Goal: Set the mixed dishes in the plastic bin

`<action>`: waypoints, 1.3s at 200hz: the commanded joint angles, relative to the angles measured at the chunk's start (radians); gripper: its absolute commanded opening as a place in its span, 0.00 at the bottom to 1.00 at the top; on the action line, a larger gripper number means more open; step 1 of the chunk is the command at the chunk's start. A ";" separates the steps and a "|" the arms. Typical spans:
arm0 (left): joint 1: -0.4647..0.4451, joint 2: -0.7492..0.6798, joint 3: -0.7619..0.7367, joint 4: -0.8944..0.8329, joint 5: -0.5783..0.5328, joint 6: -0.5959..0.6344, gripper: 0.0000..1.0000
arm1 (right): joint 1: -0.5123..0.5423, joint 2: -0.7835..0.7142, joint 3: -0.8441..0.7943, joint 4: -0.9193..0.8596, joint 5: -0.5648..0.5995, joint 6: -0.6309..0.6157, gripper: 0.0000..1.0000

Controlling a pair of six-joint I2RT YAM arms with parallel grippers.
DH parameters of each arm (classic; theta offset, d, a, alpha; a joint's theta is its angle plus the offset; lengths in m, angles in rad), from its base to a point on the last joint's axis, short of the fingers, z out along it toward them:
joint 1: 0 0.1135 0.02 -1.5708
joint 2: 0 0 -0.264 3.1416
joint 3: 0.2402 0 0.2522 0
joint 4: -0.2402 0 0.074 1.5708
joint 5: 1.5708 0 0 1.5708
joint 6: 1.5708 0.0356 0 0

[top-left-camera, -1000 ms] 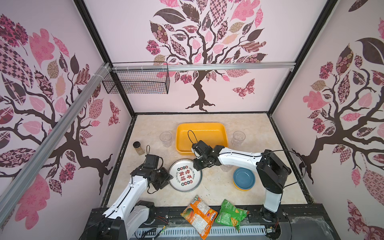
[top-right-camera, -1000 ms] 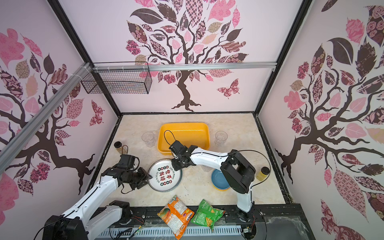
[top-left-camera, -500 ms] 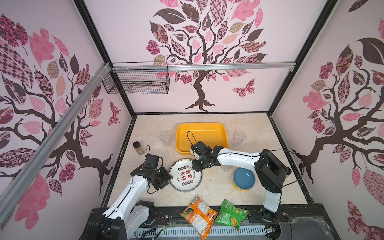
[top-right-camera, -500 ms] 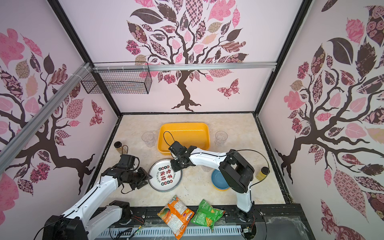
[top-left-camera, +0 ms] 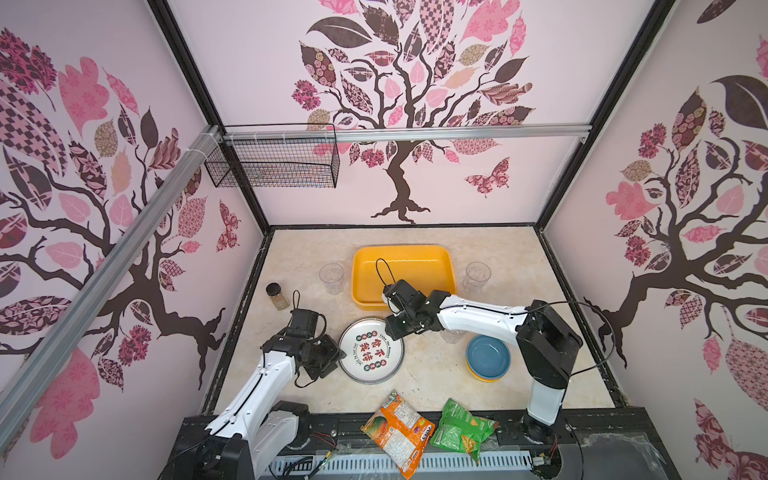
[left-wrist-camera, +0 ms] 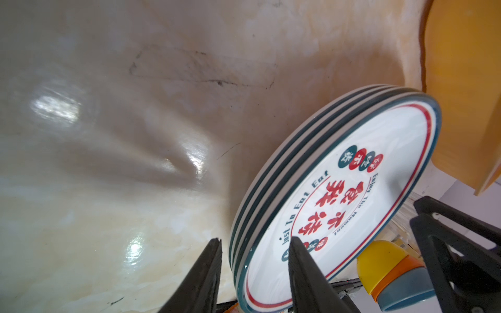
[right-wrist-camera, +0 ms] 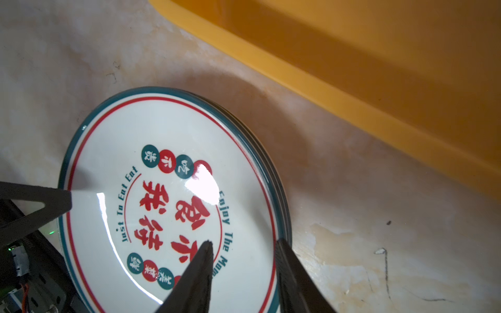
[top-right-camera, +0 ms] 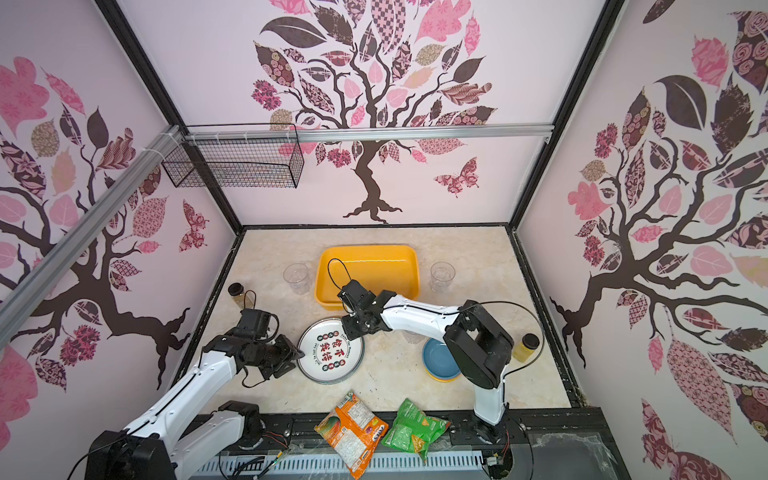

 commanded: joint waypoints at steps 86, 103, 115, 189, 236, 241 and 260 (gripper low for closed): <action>-0.004 -0.008 -0.023 0.006 0.000 -0.002 0.44 | 0.003 0.031 -0.007 0.002 -0.007 0.004 0.43; -0.003 -0.008 -0.022 0.005 0.000 -0.002 0.44 | 0.003 0.039 -0.008 0.001 -0.013 0.003 0.44; -0.003 -0.008 -0.024 0.005 -0.001 -0.002 0.44 | 0.003 0.042 -0.009 0.002 -0.014 0.003 0.47; -0.003 -0.010 -0.023 0.004 0.000 -0.003 0.44 | 0.003 0.053 -0.010 0.002 -0.023 0.005 0.48; -0.005 -0.008 -0.022 0.004 -0.002 -0.003 0.44 | 0.005 0.057 -0.010 0.007 -0.033 0.002 0.46; -0.005 -0.007 -0.024 0.003 -0.003 -0.003 0.44 | 0.003 0.060 -0.010 0.007 -0.033 0.001 0.46; -0.005 -0.009 -0.026 0.004 -0.004 -0.004 0.44 | 0.003 0.065 -0.010 0.005 -0.036 0.001 0.47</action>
